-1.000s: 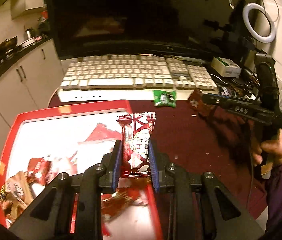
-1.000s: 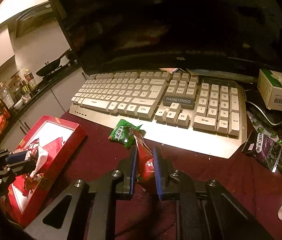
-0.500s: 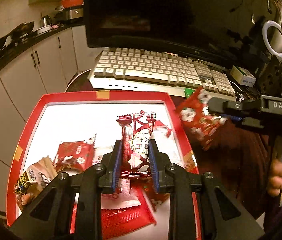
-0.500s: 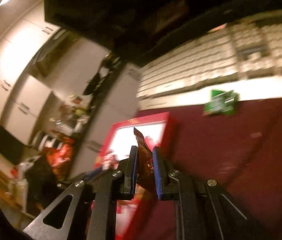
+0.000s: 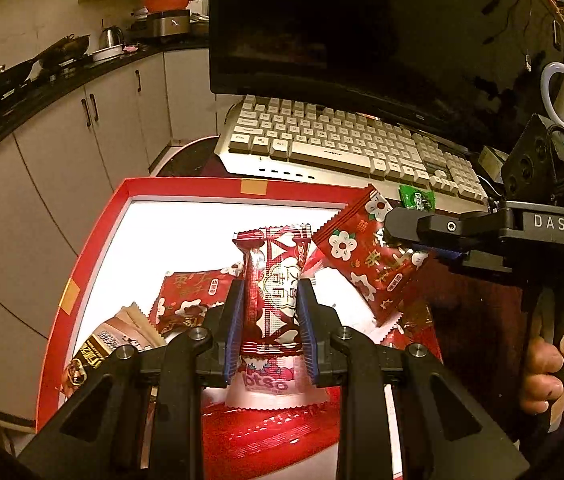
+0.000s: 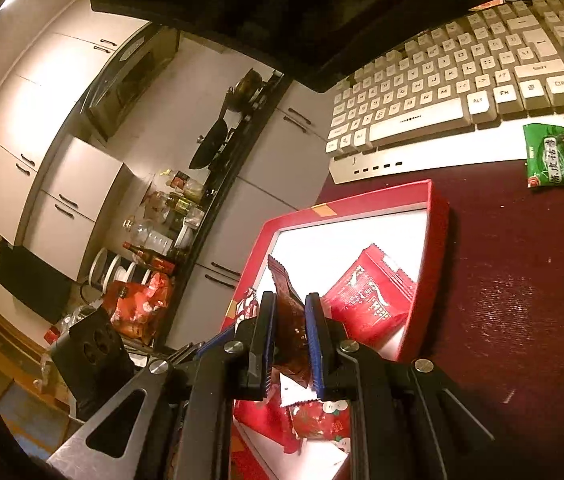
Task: Organize snacks
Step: 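Carry both candies over the white tray and open both grippers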
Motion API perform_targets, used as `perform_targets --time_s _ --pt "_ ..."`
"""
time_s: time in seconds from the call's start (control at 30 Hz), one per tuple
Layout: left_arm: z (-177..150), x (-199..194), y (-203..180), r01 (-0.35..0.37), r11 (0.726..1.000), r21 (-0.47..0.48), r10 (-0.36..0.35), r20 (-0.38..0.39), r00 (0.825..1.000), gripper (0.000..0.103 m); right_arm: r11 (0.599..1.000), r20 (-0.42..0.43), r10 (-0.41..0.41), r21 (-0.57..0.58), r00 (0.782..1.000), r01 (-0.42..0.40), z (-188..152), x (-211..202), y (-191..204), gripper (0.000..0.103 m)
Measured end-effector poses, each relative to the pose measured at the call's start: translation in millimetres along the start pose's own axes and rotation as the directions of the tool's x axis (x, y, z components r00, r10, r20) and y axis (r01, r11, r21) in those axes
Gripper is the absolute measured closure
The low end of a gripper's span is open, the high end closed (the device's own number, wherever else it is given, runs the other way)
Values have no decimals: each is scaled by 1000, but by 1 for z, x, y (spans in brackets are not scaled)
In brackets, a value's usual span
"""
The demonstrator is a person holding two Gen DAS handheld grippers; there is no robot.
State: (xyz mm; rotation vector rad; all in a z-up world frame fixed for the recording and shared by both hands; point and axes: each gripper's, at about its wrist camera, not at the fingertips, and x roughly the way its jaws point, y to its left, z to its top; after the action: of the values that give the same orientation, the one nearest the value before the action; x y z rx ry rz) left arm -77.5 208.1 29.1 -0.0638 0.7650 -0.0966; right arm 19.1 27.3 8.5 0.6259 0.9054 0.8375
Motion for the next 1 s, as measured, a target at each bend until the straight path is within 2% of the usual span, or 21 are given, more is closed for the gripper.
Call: perform_targets --time_s 0.43,0.63,0.77,0.83,0.9,0.93,0.97,1.0 --pt "0 1 10 -73 997 15 73 39 997 80 996 -13 -49 -70 999 48 -4 14 10 89" --pt "0 7 13 -94 995 16 93 38 995 80 985 -13 -67 -157 998 64 -8 23 16 89" --pt "0 10 14 -107 994 13 107 37 994 79 964 -25 -131 -238 991 122 -16 34 21 89" --pt "-1 11 16 -118 993 5 118 40 992 78 951 -15 -152 -274 988 142 -19 35 25 85" --pt "-1 13 17 -151 988 1 151 42 988 75 954 -23 -140 -271 990 129 -20 34 26 82" --pt "-2 15 17 -176 984 0 176 37 984 65 958 -27 -131 -260 991 120 -20 33 25 75" --pt "-3 16 18 -195 981 -2 195 29 980 49 960 -25 -135 -249 991 124 -19 32 23 71" --pt "-3 16 18 -211 977 -8 211 24 977 47 960 -20 -146 -244 989 137 -19 31 22 64"
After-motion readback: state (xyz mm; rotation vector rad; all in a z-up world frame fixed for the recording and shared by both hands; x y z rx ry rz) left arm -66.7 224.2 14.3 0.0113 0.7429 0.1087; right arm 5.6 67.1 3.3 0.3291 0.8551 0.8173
